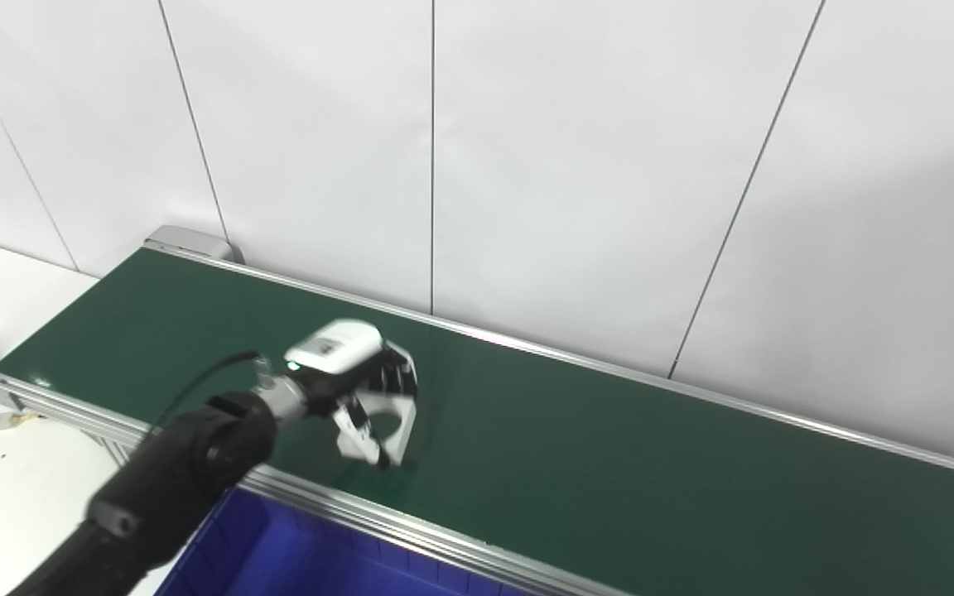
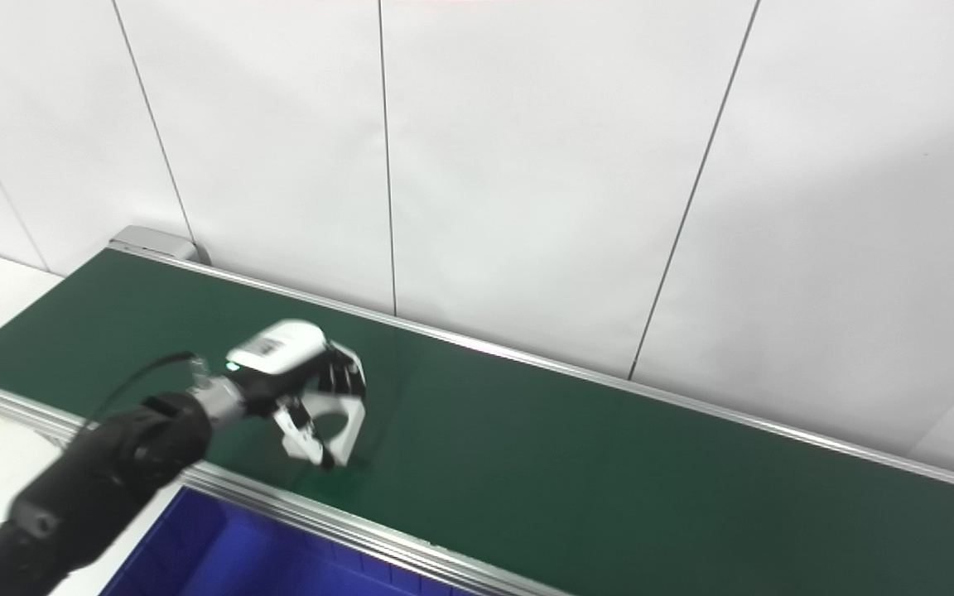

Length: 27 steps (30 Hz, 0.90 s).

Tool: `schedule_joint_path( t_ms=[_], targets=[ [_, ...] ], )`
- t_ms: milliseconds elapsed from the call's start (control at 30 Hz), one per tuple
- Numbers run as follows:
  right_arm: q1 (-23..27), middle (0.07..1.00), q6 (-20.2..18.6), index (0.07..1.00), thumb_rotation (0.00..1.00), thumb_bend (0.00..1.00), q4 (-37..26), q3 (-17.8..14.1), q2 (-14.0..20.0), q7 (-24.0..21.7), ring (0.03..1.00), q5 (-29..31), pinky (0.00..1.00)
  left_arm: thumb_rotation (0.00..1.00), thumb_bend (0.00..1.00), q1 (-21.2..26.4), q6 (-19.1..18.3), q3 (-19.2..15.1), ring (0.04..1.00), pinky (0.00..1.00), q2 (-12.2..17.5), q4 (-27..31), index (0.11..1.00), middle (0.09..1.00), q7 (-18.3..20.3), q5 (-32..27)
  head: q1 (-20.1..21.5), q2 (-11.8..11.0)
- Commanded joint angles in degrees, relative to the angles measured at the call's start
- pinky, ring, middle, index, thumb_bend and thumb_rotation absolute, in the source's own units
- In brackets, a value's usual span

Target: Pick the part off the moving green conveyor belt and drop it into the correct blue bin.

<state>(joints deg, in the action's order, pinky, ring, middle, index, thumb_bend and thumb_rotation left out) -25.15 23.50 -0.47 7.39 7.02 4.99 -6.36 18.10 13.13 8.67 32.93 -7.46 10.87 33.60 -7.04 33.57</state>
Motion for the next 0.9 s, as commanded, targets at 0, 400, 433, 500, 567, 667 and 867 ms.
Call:
schedule_joint_path(
  t_ms=[0, 400, 433, 500, 567, 667, 867],
  targets=[
    [-0.7, 0.872, 3.4, 0.913, 0.42, 0.76, -2.3, 0.0, -0.2, 1.1, 0.837, -1.1, 0.83, 0.0, 0.5, 0.1, 2.6, -2.9, 0.429, 0.38, 1.3, 5.5, 0.476, 0.503, -2.0, -4.7, 0.8, 0.5],
    [-1.8, 0.849, 3.4, 0.892, 0.48, 0.87, -5.0, 0.8, -0.9, 2.0, 0.811, -2.9, 0.8, 0.0, 0.5, -7.7, 4.7, -6.3, 0.417, 0.33, -1.1, 14.9, 0.492, 0.503, 0.9, -18.7, 7.9, 6.4],
    [-1.8, 0.851, 3.3, 0.893, 0.49, 0.87, -5.4, 0.8, -1.0, 2.0, 0.815, -3.0, 0.81, 0.0, 0.5, -8.4, 4.9, -6.1, 0.419, 0.34, -1.3, 15.1, 0.493, 0.501, 1.3, -19.4, 8.5, 6.9],
    [-2.0, 0.851, 3.3, 0.893, 0.48, 0.87, -6.1, 0.8, -1.4, 1.8, 0.811, -3.3, 0.81, 0.0, 0.5, -9.6, 5.4, -5.7, 0.426, 0.35, -1.6, 15.4, 0.491, 0.5, 2.1, -20.8, 10.7, 8.2],
    [-2.2, 0.848, 2.4, 0.887, 0.47, 0.88, -7.3, 0.7, -2.1, 1.4, 0.808, -3.5, 0.81, 0.0, 0.5, -10.8, 6.8, -5.3, 0.397, 0.3, -2.2, 15.3, 0.496, 0.503, 2.1, -21.1, 13.6, 9.4],
    [-2.3, 0.839, 0.5, 0.876, 0.49, 0.91, -8.7, 0.4, -3.3, 1.7, 0.799, -5.6, 0.79, 0.0, 0.5, -12.9, 6.6, -4.0, 0.43, 0.24, -3.9, 15.3, 0.489, 0.486, 2.8, -21.6, 18.2, 11.4],
    [-2.1, 0.835, 0.3, 0.872, 0.48, 0.89, -9.6, 0.3, -5.3, 1.8, 0.793, -7.3, 0.77, 0.0, 0.5, -15.2, 11.9, -0.5, 0.447, 0.37, -6.2, 9.0, 0.48, 0.494, 4.0, -22.3, 22.0, 13.6]
  ],
)
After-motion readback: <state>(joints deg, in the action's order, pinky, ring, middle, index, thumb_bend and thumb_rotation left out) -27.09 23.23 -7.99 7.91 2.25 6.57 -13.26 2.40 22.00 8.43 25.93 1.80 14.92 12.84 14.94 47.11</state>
